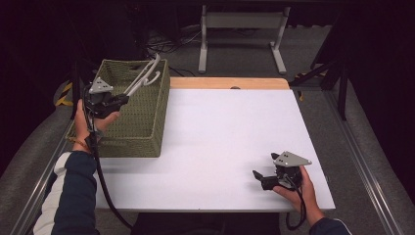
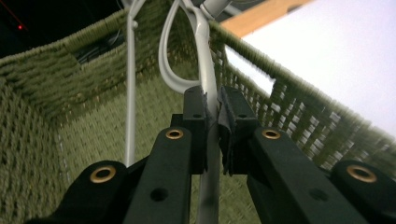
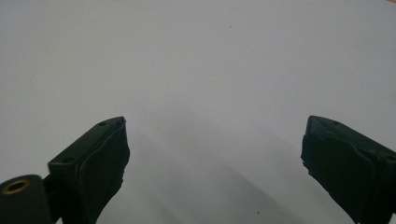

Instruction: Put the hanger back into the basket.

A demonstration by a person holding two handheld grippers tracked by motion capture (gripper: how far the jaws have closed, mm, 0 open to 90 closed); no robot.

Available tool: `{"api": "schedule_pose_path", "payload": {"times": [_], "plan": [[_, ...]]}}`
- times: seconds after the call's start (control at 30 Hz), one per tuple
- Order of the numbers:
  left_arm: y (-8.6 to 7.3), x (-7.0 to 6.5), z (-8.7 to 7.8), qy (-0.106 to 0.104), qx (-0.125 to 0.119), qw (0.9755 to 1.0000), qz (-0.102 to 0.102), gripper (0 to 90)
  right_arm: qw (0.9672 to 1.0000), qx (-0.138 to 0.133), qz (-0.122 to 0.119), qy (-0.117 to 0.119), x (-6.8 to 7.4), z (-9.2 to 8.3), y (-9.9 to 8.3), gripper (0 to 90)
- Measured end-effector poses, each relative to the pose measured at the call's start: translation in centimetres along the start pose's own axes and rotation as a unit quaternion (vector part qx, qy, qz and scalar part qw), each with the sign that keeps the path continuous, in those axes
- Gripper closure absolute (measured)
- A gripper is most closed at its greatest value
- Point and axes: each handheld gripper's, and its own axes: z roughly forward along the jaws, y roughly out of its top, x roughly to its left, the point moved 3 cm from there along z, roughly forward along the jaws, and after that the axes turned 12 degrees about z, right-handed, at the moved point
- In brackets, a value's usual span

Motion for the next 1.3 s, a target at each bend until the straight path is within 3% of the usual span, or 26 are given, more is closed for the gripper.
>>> {"api": "schedule_pose_path", "payload": {"times": [0.07,0.13,0.2,0.3,0.33,0.4,0.5,0.63,0.73,0.77,0.9,1.0,1.17,1.3], "plan": [[-0.5,0.0,0.4,-0.003,0.009,1.0000,-0.001,82.0,1.0000,0.001,-0.002,-0.002,0.0,-0.1,-0.1,7.9],[-1.1,-0.1,0.9,-0.009,0.034,0.9994,-0.002,81.9,1.0000,-0.001,0.004,-0.004,-0.1,-0.2,-0.1,8.0],[-1.0,-0.2,0.7,-0.010,0.039,0.9992,-0.001,81.8,1.0000,-0.001,0.003,-0.002,-0.1,-0.2,-0.2,8.0],[-0.9,-0.6,1.2,-0.017,0.074,0.9969,0.020,81.6,1.0000,0.003,0.000,-0.005,-0.1,-0.3,-0.4,8.0],[-0.8,-0.7,1.2,-0.020,0.074,0.9969,0.020,81.4,1.0000,0.003,0.000,-0.006,-0.1,-0.4,-0.4,7.9],[-0.7,-0.7,1.0,-0.026,0.057,0.9980,0.013,81.7,1.0000,-0.001,-0.001,-0.008,-0.1,-0.5,-0.3,7.9],[-0.6,-1.0,0.6,-0.020,0.053,0.9983,0.015,75.3,0.9999,-0.006,-0.001,-0.010,-0.1,-0.6,-0.2,8.0],[-0.3,-1.4,-0.3,-0.018,0.025,0.9992,0.024,76.0,0.9997,-0.014,-0.013,-0.018,0.2,-0.8,0.0,8.0],[0.2,-2.0,-1.1,-0.013,-0.004,0.9993,0.034,70.9,0.9991,-0.022,-0.022,-0.028,0.4,-0.9,0.1,8.1],[0.5,-2.4,-1.7,-0.009,-0.030,0.9987,0.041,69.3,0.9989,-0.025,-0.025,-0.031,0.5,-1.0,0.2,8.1],[1.0,-3.8,-3.1,-0.014,-0.078,0.9951,0.058,60.4,0.9972,-0.048,-0.041,-0.040,1.2,-1.2,0.6,8.1],[1.1,-4.7,-3.7,-0.007,-0.090,0.9937,0.066,48.4,0.9964,-0.058,-0.044,-0.044,1.4,-1.1,0.9,8.1],[1.0,-6.9,-4.8,-0.015,-0.130,0.9890,0.070,37.1,0.9943,-0.070,-0.058,-0.056,1.7,-0.8,1.3,7.9],[1.0,-8.2,-5.0,-0.006,-0.145,0.9871,0.069,25.4,0.9921,-0.084,-0.067,-0.064,2.1,-0.5,1.8,7.8]]}}
